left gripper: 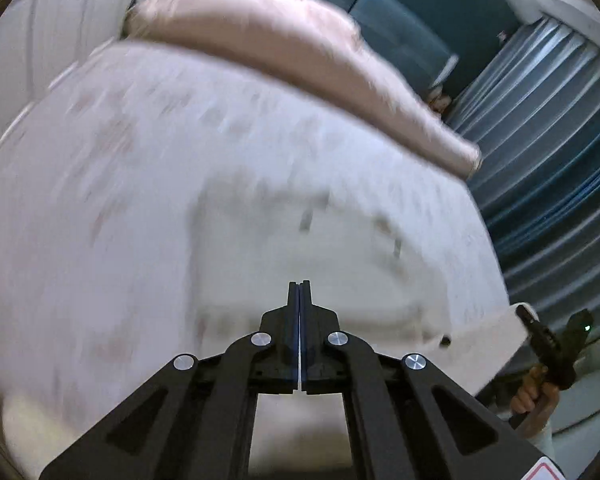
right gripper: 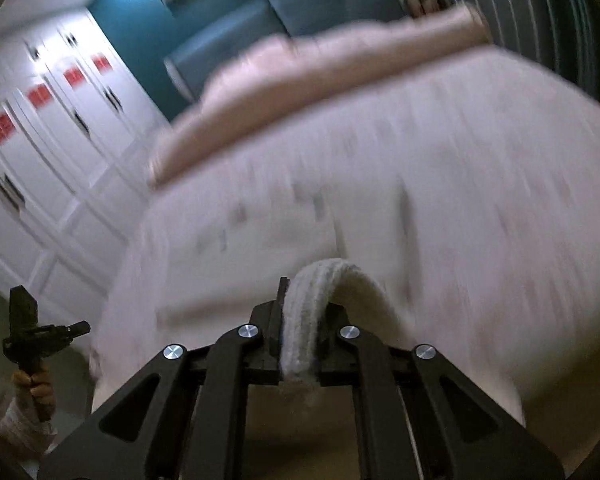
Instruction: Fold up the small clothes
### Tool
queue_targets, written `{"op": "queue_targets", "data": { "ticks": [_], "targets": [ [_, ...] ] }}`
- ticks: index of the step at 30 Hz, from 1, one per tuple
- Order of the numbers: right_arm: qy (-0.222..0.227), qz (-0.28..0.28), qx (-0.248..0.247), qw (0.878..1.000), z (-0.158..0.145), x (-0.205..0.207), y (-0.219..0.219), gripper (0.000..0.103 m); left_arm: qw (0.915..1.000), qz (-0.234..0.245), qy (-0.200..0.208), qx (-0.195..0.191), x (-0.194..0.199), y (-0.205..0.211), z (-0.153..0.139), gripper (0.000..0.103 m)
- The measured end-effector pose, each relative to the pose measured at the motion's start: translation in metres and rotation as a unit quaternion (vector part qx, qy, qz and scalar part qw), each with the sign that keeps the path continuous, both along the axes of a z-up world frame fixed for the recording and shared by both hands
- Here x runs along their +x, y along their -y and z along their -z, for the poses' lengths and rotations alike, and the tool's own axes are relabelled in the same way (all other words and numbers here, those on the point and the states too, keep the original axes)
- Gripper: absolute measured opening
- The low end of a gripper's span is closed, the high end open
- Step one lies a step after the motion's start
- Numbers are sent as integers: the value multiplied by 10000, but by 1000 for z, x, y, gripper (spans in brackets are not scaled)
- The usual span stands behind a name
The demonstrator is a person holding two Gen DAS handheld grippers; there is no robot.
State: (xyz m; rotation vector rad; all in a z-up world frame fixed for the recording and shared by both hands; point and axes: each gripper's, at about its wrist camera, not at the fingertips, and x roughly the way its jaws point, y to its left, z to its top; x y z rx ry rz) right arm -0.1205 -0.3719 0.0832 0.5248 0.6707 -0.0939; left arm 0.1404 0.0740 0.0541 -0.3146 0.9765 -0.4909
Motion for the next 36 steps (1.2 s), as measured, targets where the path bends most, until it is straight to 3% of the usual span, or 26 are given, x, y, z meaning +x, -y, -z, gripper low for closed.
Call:
{"op": "queue_targets", "data": {
  "ticks": [2, 4, 6, 7, 8, 10, 12, 15, 17, 18, 19, 20, 21, 22, 25, 29, 31, 34, 36],
  "targets": [
    [167, 305, -237, 9991, 5, 49, 14, 21, 9980, -448, 255, 367, 31, 14, 3, 0],
    [34, 1060, -661, 9922, 13, 81, 23, 51, 9976, -412, 7, 549, 45, 22, 13, 2],
    [245, 1630, -270, 9859, 16, 83, 35, 54, 9993, 69, -340, 143, 35, 29, 27, 24],
    [407, 1678, 16, 9850, 17, 77, 38, 62, 9988, 235, -424, 50, 18, 17, 31, 53],
    [584, 1694, 276, 9834, 19, 66, 38, 67, 9978, 403, -523, 13, 5, 20, 40, 72],
    [595, 1688, 386, 9831, 28, 49, 36, 72, 9948, 754, -670, 138, -29, 28, 67, 73],
    [242, 1600, 255, 9865, 48, 31, 30, 72, 9872, 1100, -1059, 453, -46, 41, 101, 73],
    [-256, 1542, 278, 9873, 80, 19, 24, 72, 9734, 1371, -1800, 354, -65, 56, 150, 73],
    [-485, 1576, 382, 9856, 95, 13, 24, 72, 9699, 1462, -1922, 316, -73, 65, 163, 72],
    [-548, 1618, 415, 9844, 100, 10, 26, 72, 9712, 1541, -1781, 371, -74, 71, 161, 70],
    [-581, 1649, 425, 9837, 102, 8, 26, 72, 9710, 1633, -1703, 374, -73, 75, 157, 55],
    [-644, 1702, 421, 9824, 104, 8, 28, 72, 9699, 1784, -1615, 371, -72, 79, 149, 26],
    [-674, 1726, 408, 9818, 105, 9, 30, 72, 9692, 1911, -1471, 501, -70, 84, 140, 13],
    [-683, 1727, 381, 9819, 104, 11, 32, 72, 9703, 1963, -1279, 604, -65, 86, 129, 8],
    [-692, 1700, 287, 9826, 103, 16, 29, 72, 9779, 1882, -645, 642, -43, 85, 84, 6],
    [-719, 1594, 229, 9843, 103, 30, 33, 72, 9876, 1436, 156, 612, 28, 87, 14, 6],
    [-697, 1550, 206, 9852, 102, 43, 36, 72, 9907, 1105, 373, 700, 62, 83, -4, 6],
    [-713, 1463, 36, 9867, 101, 65, 38, 72, 9941, 748, 27, 780, 110, 85, 13, 7],
    [-775, 1388, -63, 9873, 103, 84, 40, 73, 9918, 648, -317, 1058, 128, 93, 47, 7]
  ]
}}
